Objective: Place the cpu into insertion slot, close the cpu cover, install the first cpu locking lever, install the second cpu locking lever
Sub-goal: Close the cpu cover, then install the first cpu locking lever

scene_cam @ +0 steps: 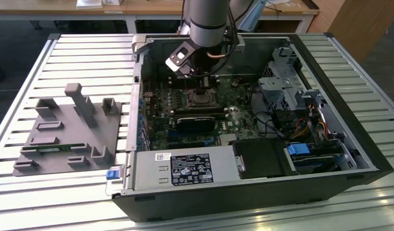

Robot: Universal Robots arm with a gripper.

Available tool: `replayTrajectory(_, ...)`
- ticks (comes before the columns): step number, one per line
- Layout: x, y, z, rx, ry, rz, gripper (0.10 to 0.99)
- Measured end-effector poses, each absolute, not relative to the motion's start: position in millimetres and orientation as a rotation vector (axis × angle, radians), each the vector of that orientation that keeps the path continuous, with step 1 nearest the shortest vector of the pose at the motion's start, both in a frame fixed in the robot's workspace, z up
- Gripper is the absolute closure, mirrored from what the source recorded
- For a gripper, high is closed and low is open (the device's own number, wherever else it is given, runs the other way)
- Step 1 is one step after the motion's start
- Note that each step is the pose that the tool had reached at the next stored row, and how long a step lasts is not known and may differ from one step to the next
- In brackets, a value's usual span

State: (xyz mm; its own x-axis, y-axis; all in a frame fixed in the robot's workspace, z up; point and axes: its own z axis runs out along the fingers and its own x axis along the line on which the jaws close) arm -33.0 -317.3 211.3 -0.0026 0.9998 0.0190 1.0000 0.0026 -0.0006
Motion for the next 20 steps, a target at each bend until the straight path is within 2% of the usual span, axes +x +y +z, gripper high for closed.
replayTrajectory(10,-23.7,-317.3,214.8,-2.207,-2.213,-0.017,0.969)
replayTrajectory(20,-23.7,-317.3,255.6,-2.207,-2.213,-0.017,0.969)
